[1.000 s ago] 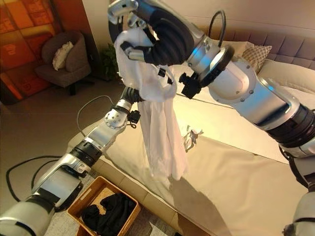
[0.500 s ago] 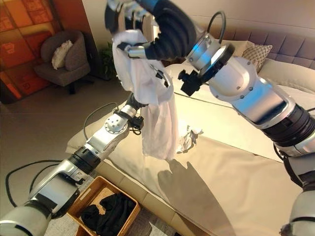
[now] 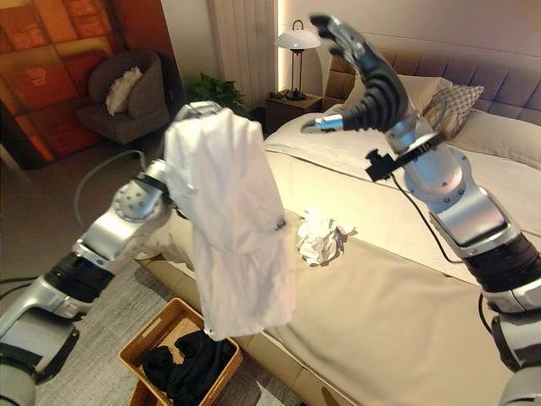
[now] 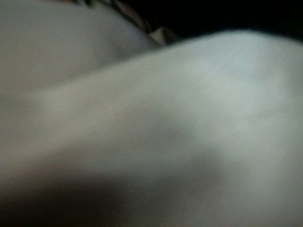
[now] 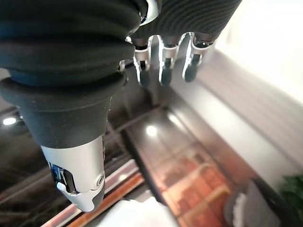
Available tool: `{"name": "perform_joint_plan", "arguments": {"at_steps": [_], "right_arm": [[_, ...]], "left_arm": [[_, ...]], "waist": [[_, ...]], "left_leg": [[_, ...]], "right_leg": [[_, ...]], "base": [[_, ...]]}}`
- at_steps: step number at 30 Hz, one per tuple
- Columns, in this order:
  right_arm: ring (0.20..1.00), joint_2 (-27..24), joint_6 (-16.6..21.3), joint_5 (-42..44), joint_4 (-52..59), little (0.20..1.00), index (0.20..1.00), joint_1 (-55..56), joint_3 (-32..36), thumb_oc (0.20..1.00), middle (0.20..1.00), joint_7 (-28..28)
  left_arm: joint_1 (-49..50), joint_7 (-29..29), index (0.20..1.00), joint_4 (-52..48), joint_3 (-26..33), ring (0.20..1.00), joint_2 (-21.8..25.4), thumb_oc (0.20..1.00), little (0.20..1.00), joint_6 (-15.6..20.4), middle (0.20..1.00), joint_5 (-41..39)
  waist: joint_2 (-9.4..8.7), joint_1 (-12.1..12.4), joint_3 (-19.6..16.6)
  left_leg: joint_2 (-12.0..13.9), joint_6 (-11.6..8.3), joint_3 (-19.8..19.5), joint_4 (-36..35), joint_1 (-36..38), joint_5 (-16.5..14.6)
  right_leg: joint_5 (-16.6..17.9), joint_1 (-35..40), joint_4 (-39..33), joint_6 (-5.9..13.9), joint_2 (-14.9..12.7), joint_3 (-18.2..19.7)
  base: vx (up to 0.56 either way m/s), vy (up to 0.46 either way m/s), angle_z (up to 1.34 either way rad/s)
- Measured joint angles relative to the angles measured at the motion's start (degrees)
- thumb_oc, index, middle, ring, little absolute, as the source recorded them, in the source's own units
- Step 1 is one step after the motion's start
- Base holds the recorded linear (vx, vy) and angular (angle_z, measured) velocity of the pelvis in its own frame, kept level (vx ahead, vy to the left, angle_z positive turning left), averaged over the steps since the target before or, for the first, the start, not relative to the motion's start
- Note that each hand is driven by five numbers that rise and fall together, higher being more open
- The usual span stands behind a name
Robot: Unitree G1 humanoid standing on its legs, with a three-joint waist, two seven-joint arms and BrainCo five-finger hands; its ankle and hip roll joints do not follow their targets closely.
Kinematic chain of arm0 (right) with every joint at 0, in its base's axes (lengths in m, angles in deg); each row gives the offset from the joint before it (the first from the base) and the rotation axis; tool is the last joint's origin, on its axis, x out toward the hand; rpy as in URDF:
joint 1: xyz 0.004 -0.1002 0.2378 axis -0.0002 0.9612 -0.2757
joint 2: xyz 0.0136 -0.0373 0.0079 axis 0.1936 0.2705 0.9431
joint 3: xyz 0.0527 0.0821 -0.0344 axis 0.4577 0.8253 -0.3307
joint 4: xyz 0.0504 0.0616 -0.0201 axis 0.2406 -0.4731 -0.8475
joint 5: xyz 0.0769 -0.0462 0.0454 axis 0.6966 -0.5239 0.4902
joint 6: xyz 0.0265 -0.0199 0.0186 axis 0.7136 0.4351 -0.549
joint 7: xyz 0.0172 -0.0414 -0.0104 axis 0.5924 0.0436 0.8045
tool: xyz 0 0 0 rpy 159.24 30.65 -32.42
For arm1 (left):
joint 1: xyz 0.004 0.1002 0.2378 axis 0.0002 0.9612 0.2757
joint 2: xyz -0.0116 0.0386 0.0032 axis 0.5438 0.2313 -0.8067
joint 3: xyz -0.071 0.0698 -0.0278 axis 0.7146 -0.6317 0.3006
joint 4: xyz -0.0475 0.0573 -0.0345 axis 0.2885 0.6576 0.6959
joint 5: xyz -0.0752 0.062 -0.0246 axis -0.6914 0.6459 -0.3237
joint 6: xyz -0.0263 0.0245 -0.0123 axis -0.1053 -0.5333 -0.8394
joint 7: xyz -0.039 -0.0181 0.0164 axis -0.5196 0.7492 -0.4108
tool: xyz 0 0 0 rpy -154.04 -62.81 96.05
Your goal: Pick up clothes into the bucket
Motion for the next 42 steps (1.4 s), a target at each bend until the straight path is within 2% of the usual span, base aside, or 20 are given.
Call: {"name": "perform_joint_plan", "arguments": {"at_steps": [3,5,7,9,11,13,14,16,17,19,21,26,30,32,33,38,42], "right_arm": [[1.0,1.68,-0.56,1.57,-1.99,1.0,1.0,6.26,4.18,1.0,1.0,-0.14],[1.0,5.44,-0.71,3.34,-2.6,1.0,1.0,11.98,9.14,1.0,1.0,-0.33],[1.0,9.63,-0.91,4.66,-4.24,1.0,1.0,18.31,12.58,1.0,1.0,-0.61],[1.0,17.59,-1.52,5.52,-9.19,1.0,1.0,26.28,14.91,1.0,1.0,-0.86],[1.0,21.75,-3.18,5.43,-13.16,1.0,1.0,30.66,14.33,1.0,1.0,-1.1],[1.0,24.96,-3.1,3.92,-16.84,1.0,1.0,33.86,14.73,1.0,1.0,-1.61],[1.0,28.15,-3.3,2.89,-21.38,1.0,1.0,35.78,15.49,1.0,1.0,-1.2],[1.0,29.46,-4.41,-0.02,-27.03,1.0,1.0,38.57,15.09,1.0,1.0,-0.87],[1.0,30.7,-3.93,-1.86,-29.69,1.0,1.0,39.54,15.36,1.0,1.0,-0.61],[1.0,32.38,-3.48,-2.87,-33.39,1.0,1.0,39.16,15.75,1.0,1.0,-0.11],[1.0,34.65,-3.01,-5.25,-41.22,1.0,1.0,38.27,15.87,1.0,1.0,0.45],[1.0,35.02,-2.98,-10.1,-48.27,1.0,1.0,36.82,13.8,1.0,1.0,0.92],[1.0,34.48,-2.49,-12.82,-51.52,1.0,1.0,34.17,11.22,1.0,1.0,1.19],[1.0,33.86,-2.08,-13.93,-52.06,1.0,1.0,33.37,10.0,1.0,1.0,1.4],[1.0,33.57,-1.93,-14.36,-51.73,1.0,1.0,32.74,9.28,1.0,1.0,1.53],[1.0,32.3,-1.16,-14.62,-51.23,1.0,1.0,29.27,7.99,1.0,1.0,2.1],[1.0,32.05,-0.7,-14.72,-50.4,1.0,1.0,28.26,7.07,1.0,1.0,2.82]], "left_arm": [[1.89,0.83,0.2,-0.77,3.27,0.2,3.76,0.2,0.2,0.84,0.2,0.02],[5.59,1.09,0.2,-2.49,8.1,0.2,4.81,0.2,0.2,1.1,0.2,0.02],[9.39,1.21,0.2,-3.64,11.33,0.2,7.19,0.2,0.2,1.23,0.2,0.03],[13.68,1.39,0.2,-4.47,15.34,0.2,8.53,0.2,0.2,1.36,0.2,0.09],[15.61,1.44,0.2,-4.6,17.61,0.2,8.56,0.2,0.2,1.45,0.2,0.19],[18.57,1.39,0.2,-5.53,20.52,0.2,9.33,0.2,0.2,1.65,0.2,1.7],[20.67,1.58,0.2,-5.55,22.82,0.2,9.61,0.2,0.2,2.01,0.2,3.05],[22.24,2.03,0.2,-5.5,24.69,0.2,10.22,0.2,0.2,2.15,0.2,4.71],[23.74,2.33,0.2,-5.51,26.19,0.2,10.91,0.2,0.2,2.46,0.2,5.93],[24.46,2.81,0.2,-4.99,26.98,0.2,10.68,0.2,0.2,2.48,0.2,6.01],[26.14,3.7,0.2,-4.25,27.7,0.2,9.38,0.2,0.2,3.31,0.2,7.87],[27.17,5.4,0.2,0.3,28.96,0.2,6.67,0.2,0.2,3.21,0.2,11.18],[26.12,7.09,0.2,3.8,28.56,0.2,4.73,0.2,0.2,3.42,0.2,12.92],[24.26,8.48,0.2,6.02,28.49,0.2,3.34,0.2,0.2,3.8,0.2,13.66],[23.58,9.34,0.2,6.86,28.52,0.2,3.38,0.2,0.2,3.93,0.2,14.2],[18.33,11.7,0.2,13.1,27.03,0.2,3.05,0.2,0.2,4.69,0.2,14.64],[14.06,12.86,0.2,14.77,23.35,0.2,3.07,0.2,0.2,4.7,0.2,14.67]], "waist": [[0.24,0.12,0.41],[0.52,0.5,1.01],[0.69,0.87,1.52],[1.1,1.64,2.74],[1.62,2.21,4.23],[2.09,2.81,5.12],[1.97,3.01,5.71],[2.0,3.43,6.52],[1.92,4.44,7.16],[1.63,4.52,7.88],[1.49,4.77,10.48],[0.82,4.68,16.24],[-0.43,4.36,20.3],[-0.89,4.61,22.2],[-1.79,4.54,23.37],[-3.94,4.22,26.93],[-5.03,3.47,28.01]], "left_leg": [[-0.02,-0.01,-0.34,0.0,-0.03,-0.12],[-0.07,-0.24,-0.4,0.01,-0.01,-0.04],[-0.03,-0.22,-0.42,0.03,0.0,-0.02],[-0.06,-0.25,-1.12,0.03,-0.29,-0.02],[-0.16,-0.26,-1.59,0.04,-0.58,-0.03],[-0.25,-0.28,-2.3,0.23,-1.37,-0.01],[-0.24,-0.31,-2.69,0.31,-1.51,-0.03],[-0.34,-0.41,-3.78,0.67,-2.76,-0.1],[-0.43,-0.37,-4.18,1.42,-4.19,-0.02],[-0.51,-0.4,-4.53,2.12,-5.37,-0.04],[-0.71,-0.7,-5.82,3.8,-7.88,-0.25],[-1.22,-0.75,-6.86,7.48,-12.91,-0.3],[-2.31,-1.05,-6.68,12.21,-17.57,-1.5],[-3.06,-0.32,-6.31,17.35,-21.05,-3.95],[-3.27,-0.09,-5.86,21.57,-24.48,-5.4],[-2.58,0.1,-5.12,33.84,-35.79,-9.32],[-2.17,0.0,-5.28,38.9,-43.54,-10.12]], "right_leg": [[-0.28,0.09,-0.02,0.08,-0.01,-0.28],[-0.31,0.1,0.05,0.03,0.0,-0.46],[-0.43,0.1,0.06,-0.14,0.04,-0.49],[-0.63,0.11,0.07,-0.17,0.03,-1.23],[-0.67,0.01,0.08,-0.26,-0.05,-1.58],[-0.71,-0.21,0.07,-0.22,-0.21,-2.57],[-0.83,-0.16,0.09,-0.26,-0.14,-2.85],[-1.13,-0.77,0.09,-0.26,-0.27,-3.84],[-1.09,-1.68,0.15,-0.22,-0.38,-4.49],[-1.07,-2.23,0.16,-0.22,-0.45,-4.82],[-1.89,-4.34,2.23,0.06,-0.77,-5.98],[-2.99,-9.65,7.5,-0.08,-1.85,-6.9],[-6.61,-16.53,16.93,-0.4,-3.91,-6.01],[-9.45,-20.61,22.99,-0.62,-5.18,-5.1],[-10.44,-24.35,26.66,-0.4,-5.42,-4.15],[-12.14,-34.48,35.86,-1.43,-5.14,-2.58],[-12.52,-41.49,40.03,-2.01,-5.13,-2.52]], "base": [[0.0,0.0,0.03],[-0.02,0.006,-0.01],[-0.03,0.003,0.01],[-0.03,-0.001,0.13],[-0.05,-0.014,0.15],[-0.1,-0.018,0.2],[-0.13,-0.014,0.26],[-0.15,-0.01,0.28],[-0.1,-0.005,0.17],[-0.11,-0.002,0.19],[-0.15,0.017,0.3],[-0.12,0.051,0.1],[-0.1,0.067,0.0],[-0.11,0.068,-0.08],[-0.07,0.05,-0.1],[-0.13,0.039,-0.15],[-0.1,0.011,0.0]]}}
